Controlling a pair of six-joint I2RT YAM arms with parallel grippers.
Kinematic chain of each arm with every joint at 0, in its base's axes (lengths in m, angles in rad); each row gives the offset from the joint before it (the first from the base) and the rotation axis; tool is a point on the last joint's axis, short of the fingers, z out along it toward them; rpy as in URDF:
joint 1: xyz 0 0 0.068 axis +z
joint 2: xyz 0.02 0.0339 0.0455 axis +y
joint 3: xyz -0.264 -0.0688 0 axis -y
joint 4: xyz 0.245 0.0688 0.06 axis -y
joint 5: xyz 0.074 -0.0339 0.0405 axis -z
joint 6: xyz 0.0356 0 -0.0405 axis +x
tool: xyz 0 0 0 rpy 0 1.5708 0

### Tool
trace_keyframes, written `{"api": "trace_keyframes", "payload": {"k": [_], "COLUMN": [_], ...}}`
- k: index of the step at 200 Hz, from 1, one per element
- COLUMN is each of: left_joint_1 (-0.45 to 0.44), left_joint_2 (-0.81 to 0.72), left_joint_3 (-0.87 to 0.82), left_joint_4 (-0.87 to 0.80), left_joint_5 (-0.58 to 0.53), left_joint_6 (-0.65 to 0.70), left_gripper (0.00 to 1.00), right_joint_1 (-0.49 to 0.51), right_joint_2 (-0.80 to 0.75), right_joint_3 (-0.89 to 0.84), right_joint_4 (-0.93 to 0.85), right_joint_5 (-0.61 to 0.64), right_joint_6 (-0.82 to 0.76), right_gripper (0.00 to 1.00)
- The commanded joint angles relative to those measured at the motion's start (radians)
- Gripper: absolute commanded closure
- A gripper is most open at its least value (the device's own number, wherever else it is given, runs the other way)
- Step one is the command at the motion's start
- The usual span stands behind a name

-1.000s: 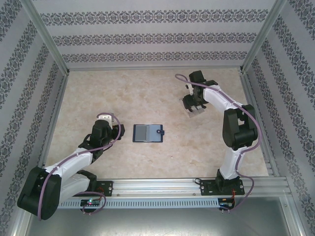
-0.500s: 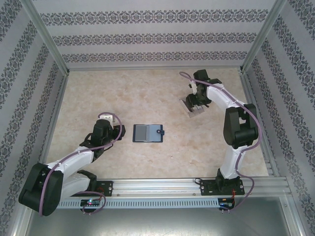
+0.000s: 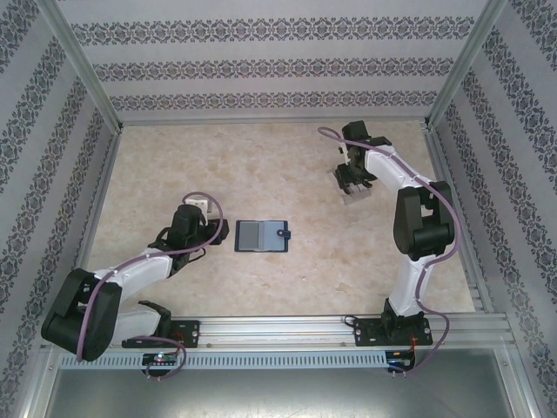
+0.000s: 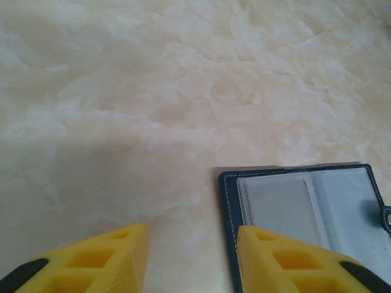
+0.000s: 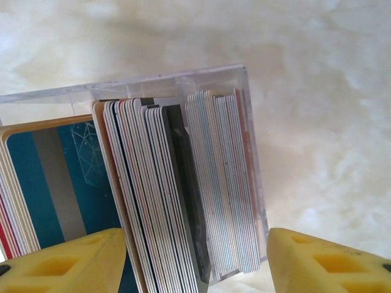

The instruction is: Put the credit cards into the card holder

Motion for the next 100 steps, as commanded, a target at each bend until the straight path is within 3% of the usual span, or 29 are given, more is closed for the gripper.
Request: {"api": "trace_keyframes", "payload": {"k": [1, 54, 100], "left_joint_1": [-0.015, -0.020, -0.022], "left_joint_2": [0.024, 0.060, 0.082], "left_joint_3": [0.034, 0.047, 0.056], "left_joint_4": [0.009, 0.013, 0.013], "left_joint_5": [0.043, 0.047, 0.046], "left_joint_6": [0.030, 0.032, 0.025], "left_gripper": [0.57, 0.57, 0.57], "right_joint_1": [-0.007, -0.013, -0.031], "right_joint_2": [-0.032, -0.016, -0.001], "right_joint_3": [-0.054, -0.048, -0.052], "right_joint_4": [0.035, 0.049, 0.033], "right_joint_5": [0.100, 0.204, 0.003], "right_joint_6": [0.009, 0.000, -0.035], "right_gripper": [0.40, 0.50, 0.51]}}
